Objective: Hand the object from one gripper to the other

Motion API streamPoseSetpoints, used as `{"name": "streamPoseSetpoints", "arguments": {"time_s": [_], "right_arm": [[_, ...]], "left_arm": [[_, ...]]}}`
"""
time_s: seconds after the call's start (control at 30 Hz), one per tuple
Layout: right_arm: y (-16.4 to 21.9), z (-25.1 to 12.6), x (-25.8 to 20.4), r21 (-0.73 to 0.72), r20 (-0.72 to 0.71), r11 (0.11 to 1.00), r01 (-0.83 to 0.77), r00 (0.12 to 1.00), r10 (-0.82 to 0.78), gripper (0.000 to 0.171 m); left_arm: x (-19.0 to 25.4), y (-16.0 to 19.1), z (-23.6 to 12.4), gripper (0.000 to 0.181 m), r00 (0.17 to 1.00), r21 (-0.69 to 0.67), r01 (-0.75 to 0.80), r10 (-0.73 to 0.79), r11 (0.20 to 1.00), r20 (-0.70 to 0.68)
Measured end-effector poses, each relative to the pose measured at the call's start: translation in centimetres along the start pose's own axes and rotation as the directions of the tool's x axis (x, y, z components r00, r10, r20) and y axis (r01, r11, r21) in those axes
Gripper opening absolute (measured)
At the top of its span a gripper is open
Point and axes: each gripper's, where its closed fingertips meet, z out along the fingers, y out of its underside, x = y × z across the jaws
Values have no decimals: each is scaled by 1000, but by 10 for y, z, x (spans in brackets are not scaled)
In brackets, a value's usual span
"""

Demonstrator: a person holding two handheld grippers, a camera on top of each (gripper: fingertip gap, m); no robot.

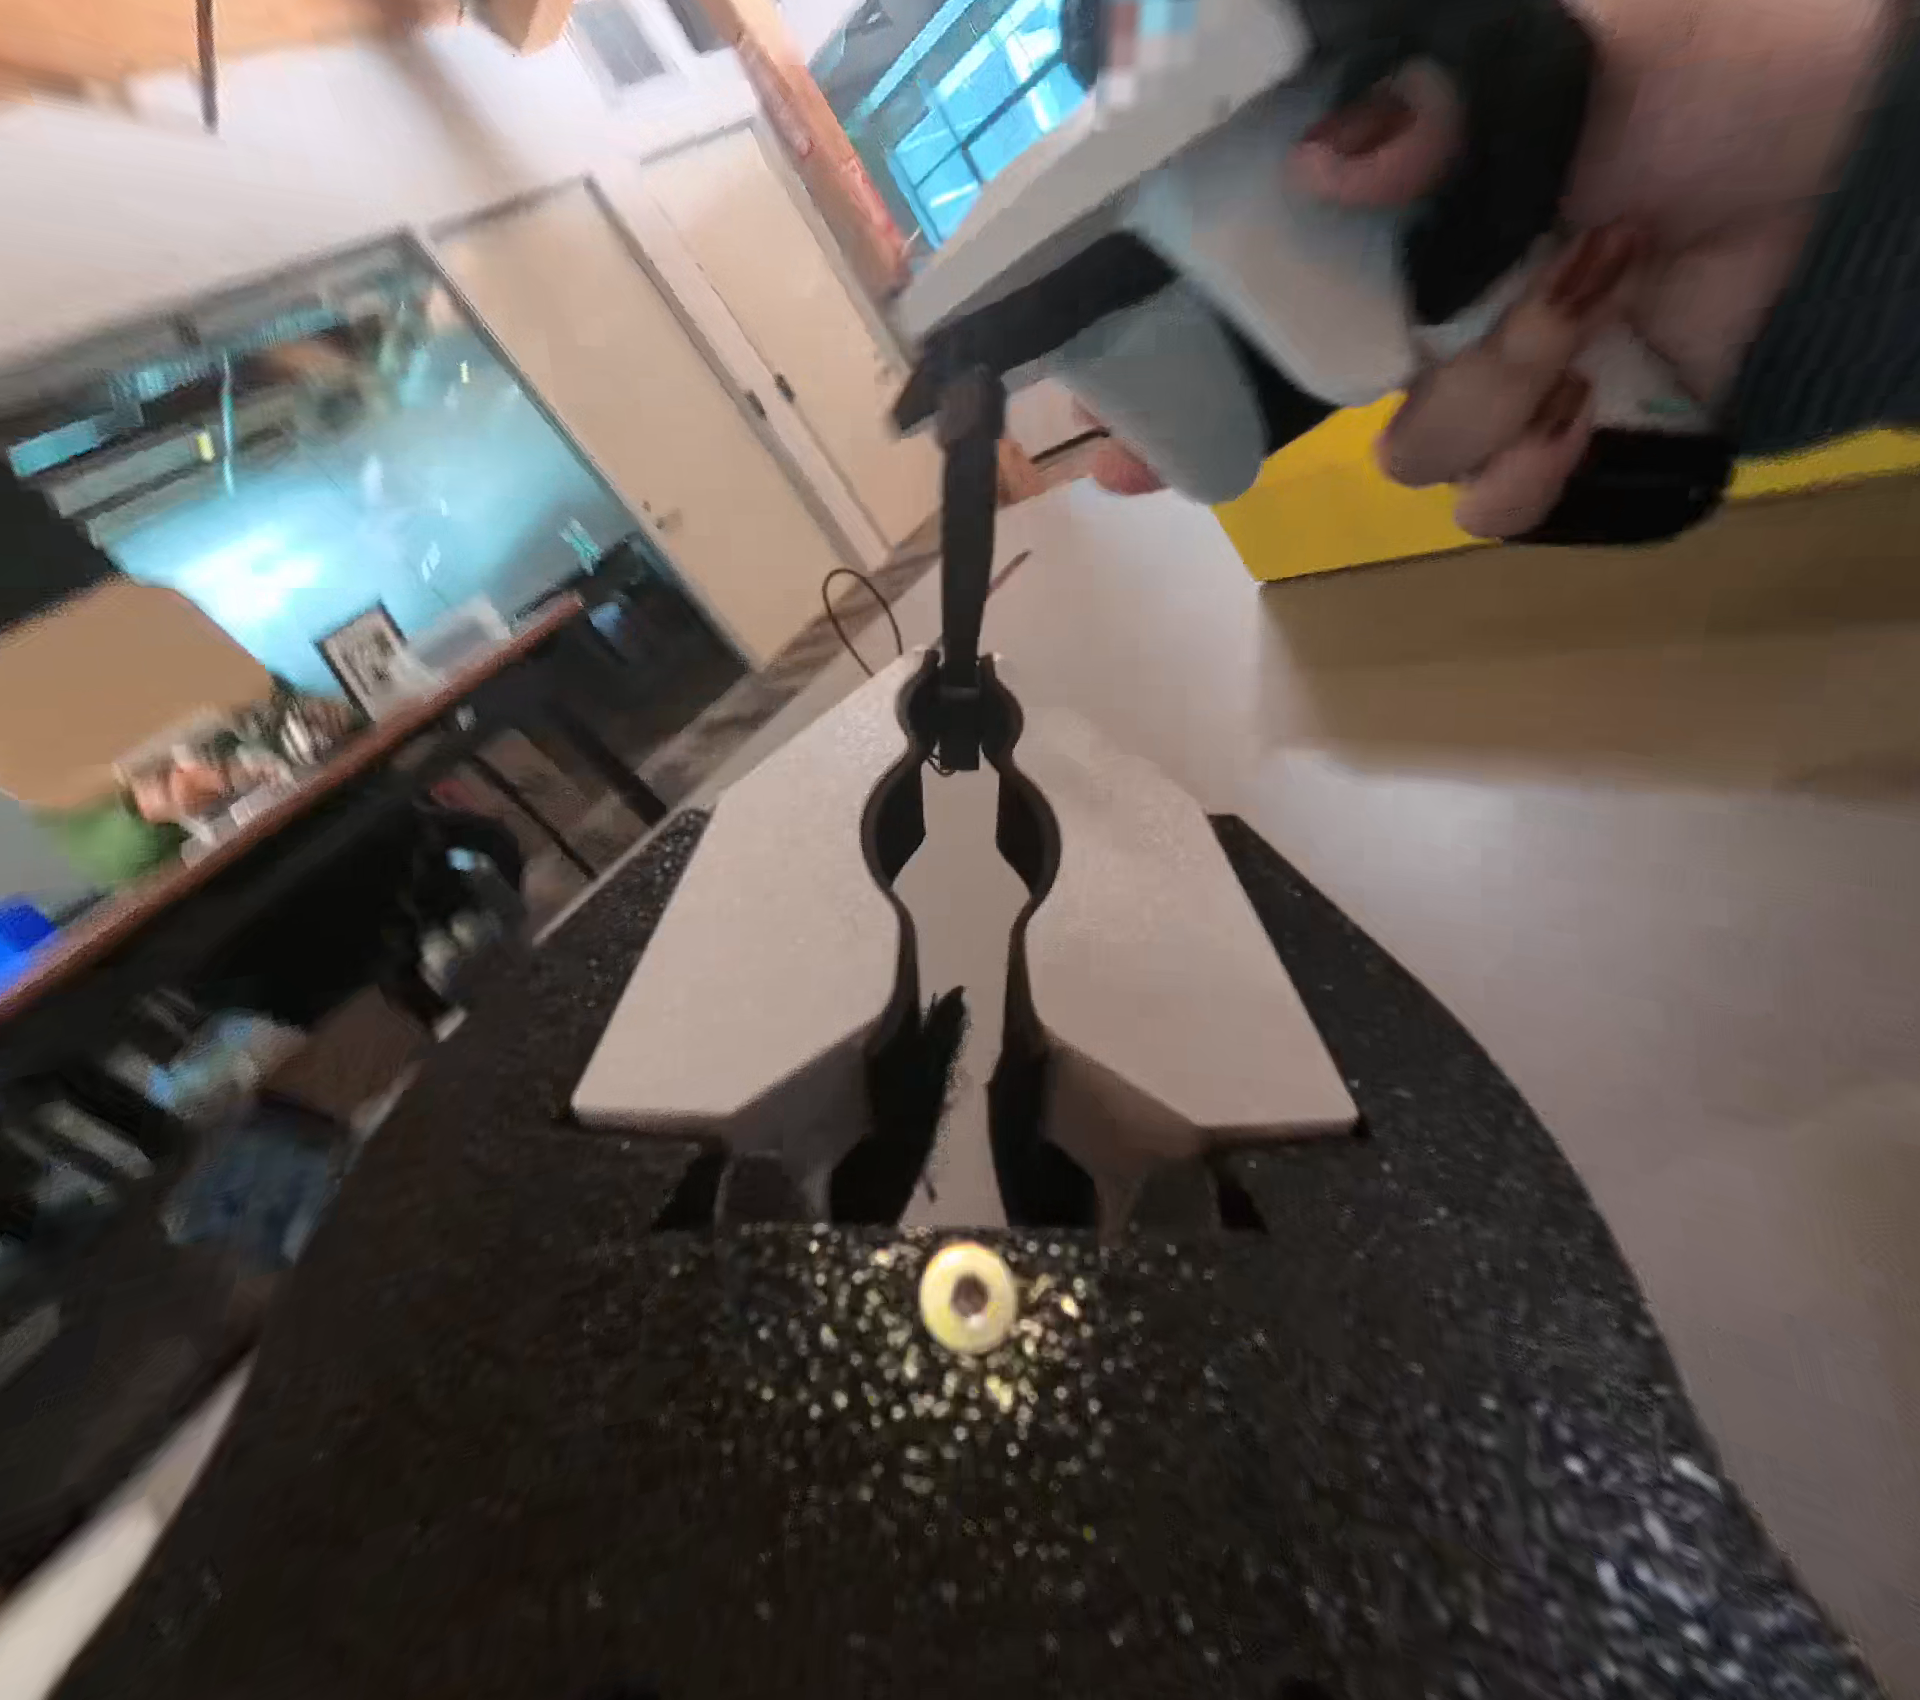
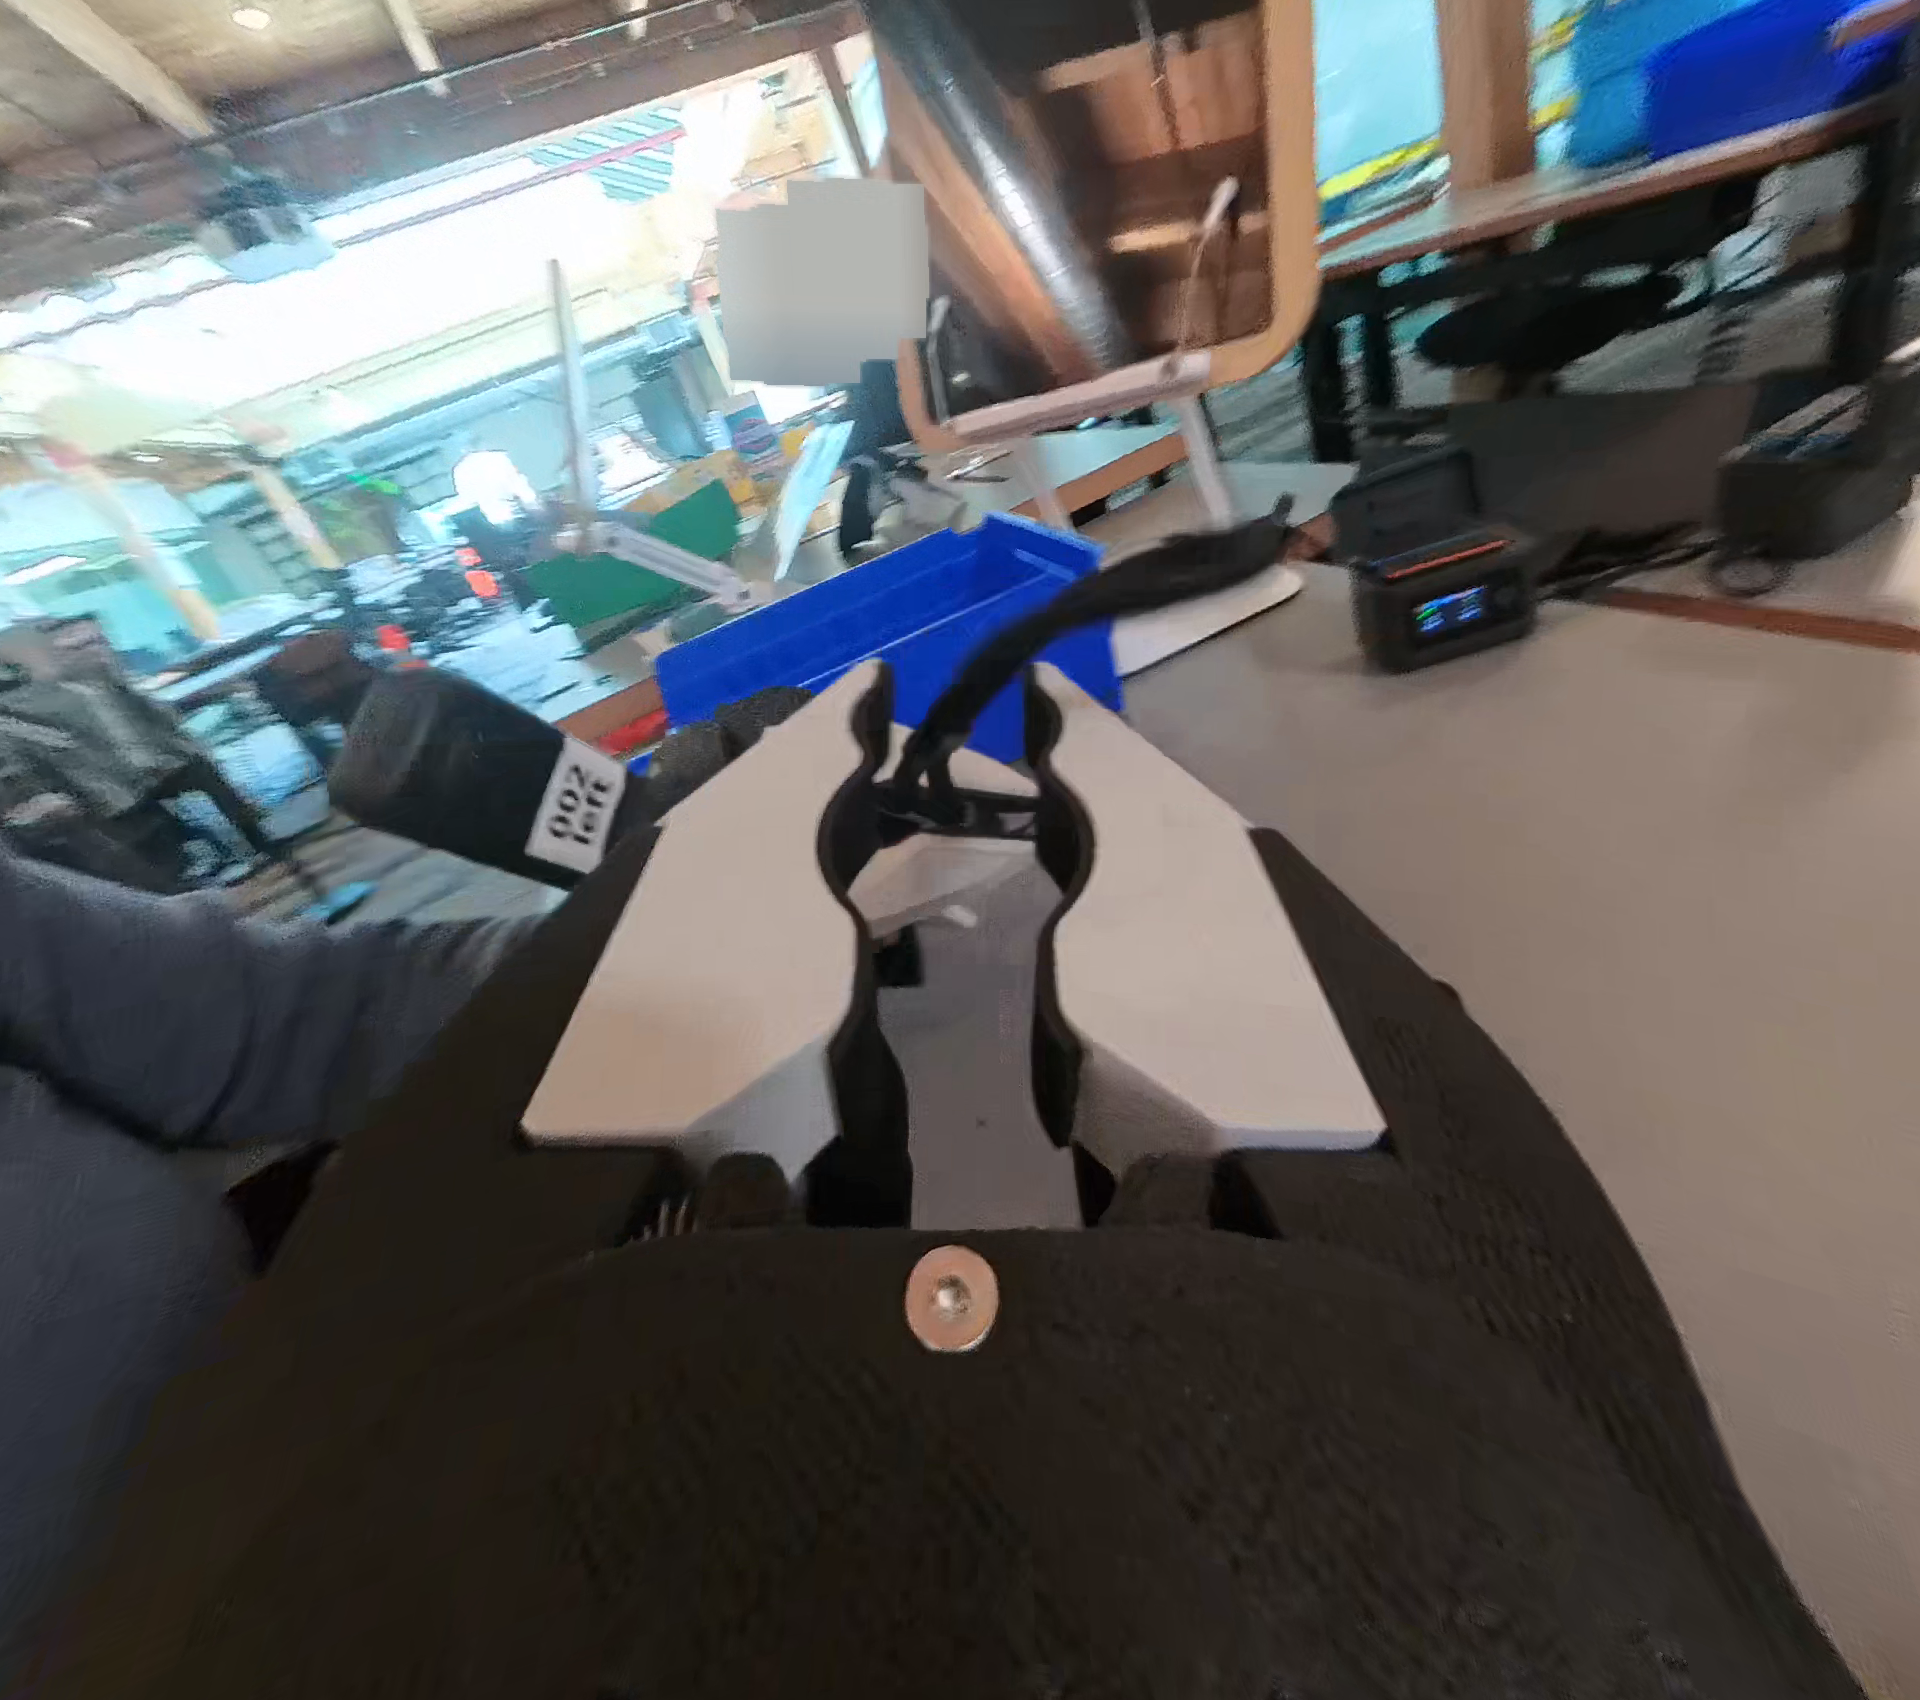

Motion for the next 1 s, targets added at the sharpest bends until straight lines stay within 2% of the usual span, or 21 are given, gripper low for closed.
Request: {"name": "streamPoseSetpoints", "arguments": {"time_s": [0.1,0.17,0.2,0.27,0.3,0.37,0.4,0.43,0.47,0.5,0.57,0.67,0.73,0.8,0.9,1.0], "right_arm": [[-9,-7,17,0,-165,980,200,966,-197,47],[-12,-12,28,-66,-282,911,406,869,-407,51],[-12,-15,31,-121,-325,853,507,792,-517,52],[-12,-17,35,-249,-363,689,681,594,-718,53],[-11,-18,36,-320,-359,579,750,470,-806,54],[-3,-18,39,-464,-283,328,823,213,-935,54],[6,-17,43,-524,-209,208,826,112,-971,54],[18,-16,49,-570,-130,115,813,48,-990,54],[30,-16,55,-599,-63,54,799,21,-998,54],[39,-15,59,-610,-19,24,792,16,-1000,56],[50,-11,61,-604,-1,43,796,54,-999,56],[58,-5,62,-594,-49,207,778,222,-974,52],[60,-6,64,-599,-73,276,752,292,-954,30],[58,-6,62,-583,-93,320,747,330,-939,1],[53,-6,59,-553,-130,432,713,438,-890,0],[42,-8,53,-504,-172,515,694,503,-847,0]], "left_arm": [[-30,18,-3,3,972,-57,225,-220,973,84],[-41,25,-5,3,928,-50,367,-362,929,88],[-42,27,-5,3,909,-48,414,-410,909,71],[-41,30,-5,3,879,-54,477,-476,877,29],[-36,30,-3,3,863,-59,504,-505,862,-11],[-25,27,-1,4,824,-73,552,-557,830,-102],[-20,25,-1,3,802,-82,573,-579,815,-147],[-15,22,0,3,777,-86,596,-601,798,-189],[-11,18,-1,3,747,-84,623,-624,778,-231],[-10,16,-1,4,715,-83,655,-652,751,-253],[-9,11,-3,3,647,-73,714,-696,696,-311],[-9,-6,-9,3,531,-35,797,-728,602,-433],[-13,-10,-12,3,481,-17,834,-742,551,-468],[-17,-7,-12,4,463,-13,849,-756,528,-464],[-21,-5,-12,4,440,-8,867,-772,498,-459],[-23,-2,-11,4,436,-7,872,-783,489,-444]]}}
